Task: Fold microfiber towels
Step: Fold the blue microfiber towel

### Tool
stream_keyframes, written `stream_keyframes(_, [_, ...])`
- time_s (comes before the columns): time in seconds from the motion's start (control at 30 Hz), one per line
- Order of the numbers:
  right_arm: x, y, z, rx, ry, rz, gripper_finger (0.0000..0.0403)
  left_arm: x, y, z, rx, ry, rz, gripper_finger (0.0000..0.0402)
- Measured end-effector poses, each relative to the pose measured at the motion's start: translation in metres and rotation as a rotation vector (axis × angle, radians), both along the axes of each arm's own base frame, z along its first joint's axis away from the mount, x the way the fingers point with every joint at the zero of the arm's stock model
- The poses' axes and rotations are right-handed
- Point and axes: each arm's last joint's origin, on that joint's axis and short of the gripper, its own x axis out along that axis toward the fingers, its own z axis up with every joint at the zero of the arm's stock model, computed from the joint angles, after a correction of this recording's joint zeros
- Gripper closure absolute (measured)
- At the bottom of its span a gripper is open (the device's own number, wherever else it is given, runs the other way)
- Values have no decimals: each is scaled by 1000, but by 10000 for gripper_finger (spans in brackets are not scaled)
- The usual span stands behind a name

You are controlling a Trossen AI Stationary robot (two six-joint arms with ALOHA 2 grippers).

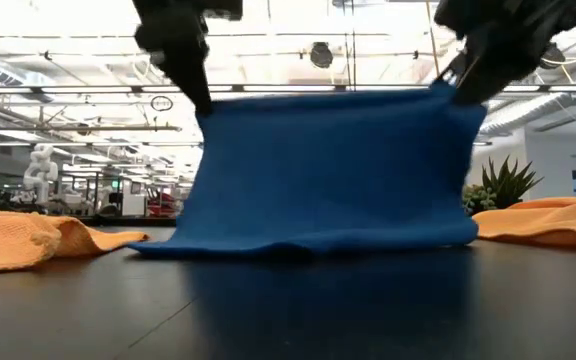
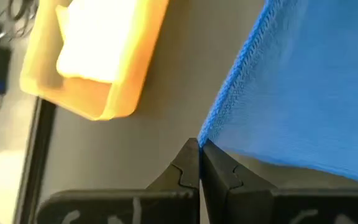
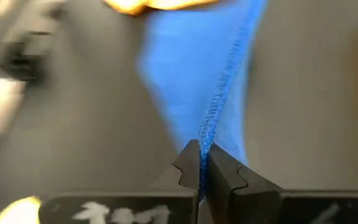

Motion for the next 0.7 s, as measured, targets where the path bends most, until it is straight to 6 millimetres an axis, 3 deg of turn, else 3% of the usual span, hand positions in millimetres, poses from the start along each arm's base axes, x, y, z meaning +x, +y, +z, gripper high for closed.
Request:
stream_keyframes(0.2, [8, 26, 33, 239, -181, 255, 403, -28, -36, 58, -91, -242, -130, 400])
stream_keyframes(0.4, [8, 46, 60, 353, -292, 375, 403, -52, -68, 92, -181, -448, -241, 400])
stream_keyframes(0.53, [8, 50, 68, 433, -335, 382, 403, -58, -73, 93, -198, -450, -250, 400])
stream_keyframes(0.7, [10, 39, 58, 428, -218, 238, 403, -52, -58, 77, -265, -383, -191, 401])
